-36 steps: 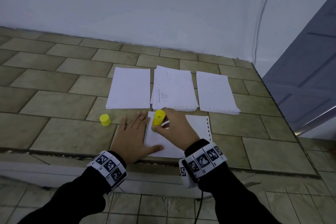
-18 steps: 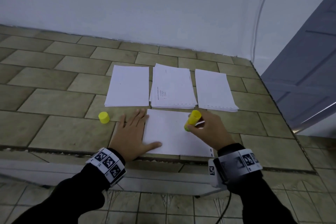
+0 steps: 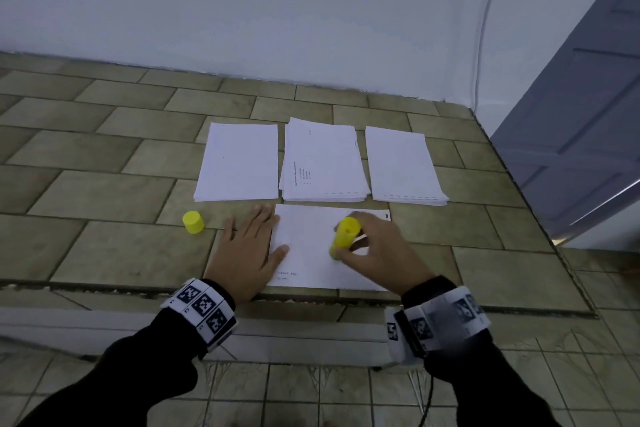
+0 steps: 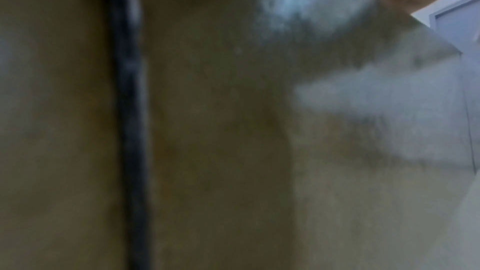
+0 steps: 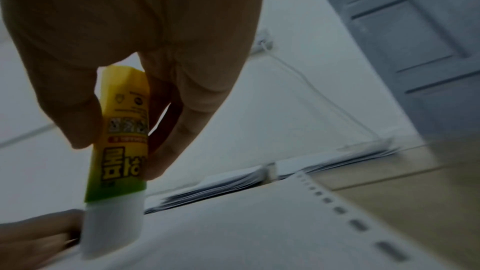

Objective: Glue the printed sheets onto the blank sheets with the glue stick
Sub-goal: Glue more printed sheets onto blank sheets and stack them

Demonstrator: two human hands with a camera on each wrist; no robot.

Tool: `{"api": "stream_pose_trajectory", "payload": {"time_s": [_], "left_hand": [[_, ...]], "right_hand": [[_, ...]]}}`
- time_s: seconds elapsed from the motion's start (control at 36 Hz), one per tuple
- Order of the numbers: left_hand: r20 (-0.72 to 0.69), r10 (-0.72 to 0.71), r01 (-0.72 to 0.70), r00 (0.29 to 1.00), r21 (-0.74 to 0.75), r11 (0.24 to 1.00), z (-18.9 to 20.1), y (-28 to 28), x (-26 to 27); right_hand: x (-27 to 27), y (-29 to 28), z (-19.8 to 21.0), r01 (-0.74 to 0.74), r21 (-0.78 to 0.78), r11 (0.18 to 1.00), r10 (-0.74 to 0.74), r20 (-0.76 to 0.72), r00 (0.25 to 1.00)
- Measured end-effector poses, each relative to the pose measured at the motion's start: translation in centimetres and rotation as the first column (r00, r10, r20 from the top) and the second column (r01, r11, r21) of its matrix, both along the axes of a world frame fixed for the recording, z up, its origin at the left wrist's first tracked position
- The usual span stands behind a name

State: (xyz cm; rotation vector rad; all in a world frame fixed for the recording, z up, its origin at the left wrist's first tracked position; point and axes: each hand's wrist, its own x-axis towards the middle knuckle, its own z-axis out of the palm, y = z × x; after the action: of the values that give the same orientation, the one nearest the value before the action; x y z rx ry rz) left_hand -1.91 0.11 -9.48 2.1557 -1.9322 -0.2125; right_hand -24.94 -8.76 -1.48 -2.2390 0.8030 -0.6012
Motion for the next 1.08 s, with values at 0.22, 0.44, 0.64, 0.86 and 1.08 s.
{"api": "stream_pose_trajectory", "payload": {"time_s": [0.22, 0.44, 0.64, 0.86, 1.08], "left_hand": [[0.003, -0.033, 0.033, 0.999, -0.043, 0.999, -0.4, 0.0, 0.3], [0.03, -0.057, 0.058, 0.998, -0.023, 0.998, -0.2, 0.1, 0.3], [0.043, -0.004, 0.005, 0.999, -0.025, 1.0, -0.2, 0.1, 0.0], [-0.001, 0.017, -0.017, 1.0, -0.031, 0.999, -0.3, 0.1, 0.0], [0.024, 0.014, -0.015, 1.0, 0.026, 1.0, 0.0, 0.0, -0.1]], "right_hand": [[5.6, 2.9, -0.6, -0.218, -0.002, 0.976, 0.218, -0.048, 0.975], [5.9, 3.2, -0.3, -0.246, -0.001, 0.969, 0.245, -0.076, 0.967], [0.7, 1.1, -0.2, -0.152, 0.076, 0.985, 0.158, -0.082, 0.984], [-6.0, -0.3, 0.4, 0.008, 0.047, 0.999, -0.006, -0.045, 0.999], [-8.0, -1.1, -0.3, 0.133, 0.06, 0.989, -0.129, -0.077, 0.989]]}}
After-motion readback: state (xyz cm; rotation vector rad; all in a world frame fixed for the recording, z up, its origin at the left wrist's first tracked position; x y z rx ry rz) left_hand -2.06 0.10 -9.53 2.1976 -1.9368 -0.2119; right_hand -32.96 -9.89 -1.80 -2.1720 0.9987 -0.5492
